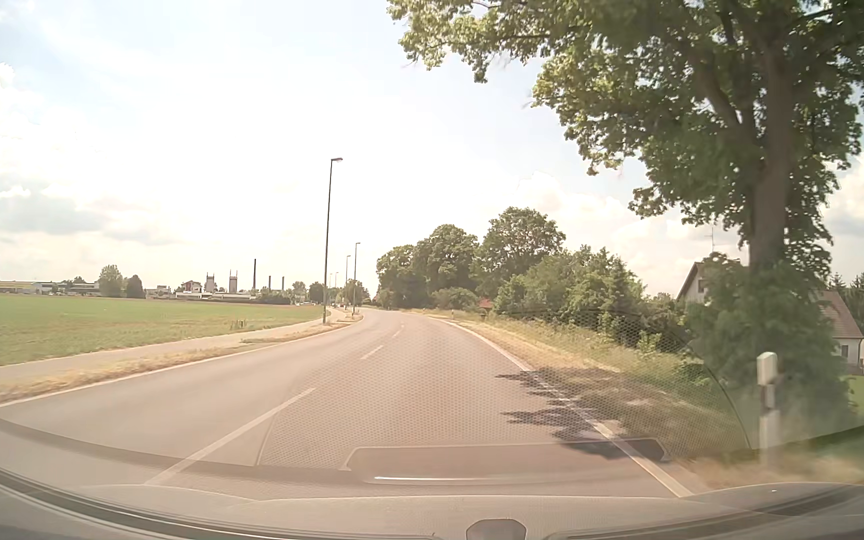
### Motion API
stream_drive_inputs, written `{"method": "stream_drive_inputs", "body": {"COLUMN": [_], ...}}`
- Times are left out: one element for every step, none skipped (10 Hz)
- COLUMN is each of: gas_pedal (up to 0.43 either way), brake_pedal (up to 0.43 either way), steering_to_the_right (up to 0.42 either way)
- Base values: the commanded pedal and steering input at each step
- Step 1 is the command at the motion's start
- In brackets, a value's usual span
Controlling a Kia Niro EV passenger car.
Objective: Follow the waypoints while adhering to traffic rules and regulations
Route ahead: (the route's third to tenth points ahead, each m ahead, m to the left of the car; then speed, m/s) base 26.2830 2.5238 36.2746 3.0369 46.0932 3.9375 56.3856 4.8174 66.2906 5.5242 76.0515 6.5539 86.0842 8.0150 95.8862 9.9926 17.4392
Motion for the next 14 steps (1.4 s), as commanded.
{"method": "stream_drive_inputs", "body": {"gas_pedal": [0.189, 0.189, 0.189, 0.189, 0.189, 0.189, 0.189, 0.189, 0.189, 0.189, 0.189, 0.189, 0.189, 0.189], "brake_pedal": [0.0, 0.0, 0.0, 0.0, 0.0, 0.0, 0.0, 0.0, 0.0, 0.0, 0.0, 0.0, 0.0, 0.0], "steering_to_the_right": [-0.007, -0.008, -0.008, -0.008, -0.008, -0.009, -0.008, -0.009, -0.009, -0.009, -0.009, -0.009, -0.01, -0.01]}}
